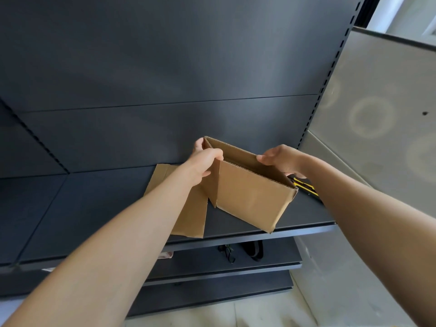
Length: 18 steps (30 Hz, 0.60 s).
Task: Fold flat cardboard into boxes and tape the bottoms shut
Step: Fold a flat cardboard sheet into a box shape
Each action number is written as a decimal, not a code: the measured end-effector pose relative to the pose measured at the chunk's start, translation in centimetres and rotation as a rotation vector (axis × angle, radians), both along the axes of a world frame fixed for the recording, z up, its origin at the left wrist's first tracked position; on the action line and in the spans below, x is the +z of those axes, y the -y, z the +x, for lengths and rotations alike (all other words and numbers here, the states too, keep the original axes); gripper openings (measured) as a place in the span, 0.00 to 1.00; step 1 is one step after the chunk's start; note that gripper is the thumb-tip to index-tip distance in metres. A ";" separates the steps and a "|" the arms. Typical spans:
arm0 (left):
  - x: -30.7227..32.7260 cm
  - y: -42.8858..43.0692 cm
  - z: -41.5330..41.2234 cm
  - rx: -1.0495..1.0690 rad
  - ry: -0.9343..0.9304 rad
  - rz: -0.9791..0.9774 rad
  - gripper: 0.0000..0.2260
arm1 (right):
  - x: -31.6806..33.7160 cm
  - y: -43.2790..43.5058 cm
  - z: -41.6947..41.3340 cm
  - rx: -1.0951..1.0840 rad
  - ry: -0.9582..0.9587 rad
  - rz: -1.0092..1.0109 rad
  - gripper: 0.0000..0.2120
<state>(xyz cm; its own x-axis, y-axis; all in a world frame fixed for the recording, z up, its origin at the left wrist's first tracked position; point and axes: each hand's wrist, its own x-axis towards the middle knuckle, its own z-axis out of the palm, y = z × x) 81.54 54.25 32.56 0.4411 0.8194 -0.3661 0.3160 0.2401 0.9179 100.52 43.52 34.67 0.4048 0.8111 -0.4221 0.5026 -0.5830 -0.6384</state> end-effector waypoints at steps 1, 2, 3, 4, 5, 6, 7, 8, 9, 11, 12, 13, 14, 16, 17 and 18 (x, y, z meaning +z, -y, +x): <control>0.1 0.0 -0.1 -0.008 0.005 -0.008 0.38 | -0.1 -0.1 0.0 -0.014 0.033 0.022 0.19; 0.2 0.0 -0.1 -0.016 0.009 -0.015 0.37 | -0.1 -0.3 0.0 -0.012 0.086 0.040 0.18; 0.2 0.1 -0.2 -0.025 0.011 -0.020 0.37 | -0.1 -0.4 -0.1 -0.003 0.154 0.051 0.18; 0.3 0.1 -0.3 -0.035 0.012 -0.022 0.37 | 0.0 -0.6 -0.2 0.009 0.220 0.060 0.18; 0.4 0.2 -0.3 -0.044 0.011 -0.020 0.36 | -0.1 -0.7 -0.2 0.005 0.264 0.078 0.17; 0.5 0.3 -0.4 -0.053 0.009 -0.019 0.36 | -0.1 -0.9 -0.1 -0.007 0.283 0.096 0.16; 0.5 0.4 -0.4 -0.063 0.007 -0.019 0.36 | -0.2 -1.0 0.1 -0.025 0.298 0.107 0.15; 0.6 0.6 -0.4 -0.078 0.004 -0.019 0.36 | -0.2 -1.1 0.3 -0.039 0.323 0.104 0.15; 0.7 0.8 -0.4 -0.096 0.000 -0.019 0.36 | -0.3 -1.1 0.5 -0.054 0.348 0.088 0.16; 0.8 1.2 -0.3 -0.135 -0.001 -0.029 0.35 | -0.4 -1.0 1.0 -0.075 0.386 0.059 0.16; 1.0 1.4 -0.2 -0.154 -0.001 -0.035 0.35 | -0.5 -1.0 1.2 -0.084 0.403 0.052 0.15; 1.1 1.5 -0.2 -0.171 -0.004 -0.037 0.35 | -0.5 -0.9 1.4 -0.102 0.416 0.051 0.15; 1.2 1.5 -0.1 -0.187 -0.010 -0.036 0.35 | -0.6 -0.9 1.6 -0.132 0.418 0.054 0.15; 1.5 1.6 0.1 -0.201 -0.012 -0.038 0.35 | -0.5 -0.8 1.8 -0.200 0.428 0.069 0.15; 1.6 1.6 0.2 -0.200 -0.008 -0.041 0.35 | -0.4 -0.8 1.9 -0.215 0.443 0.075 0.16; 1.7 1.6 0.3 -0.201 -0.003 -0.046 0.34 | -0.2 -0.8 2.1 -0.224 0.458 0.077 0.16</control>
<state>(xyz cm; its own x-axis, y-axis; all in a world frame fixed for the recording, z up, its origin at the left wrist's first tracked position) 81.84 52.69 34.27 0.5926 0.6975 -0.4030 0.3647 0.2138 0.9062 102.58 44.34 34.43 0.7017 0.7050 -0.1030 0.6086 -0.6683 -0.4277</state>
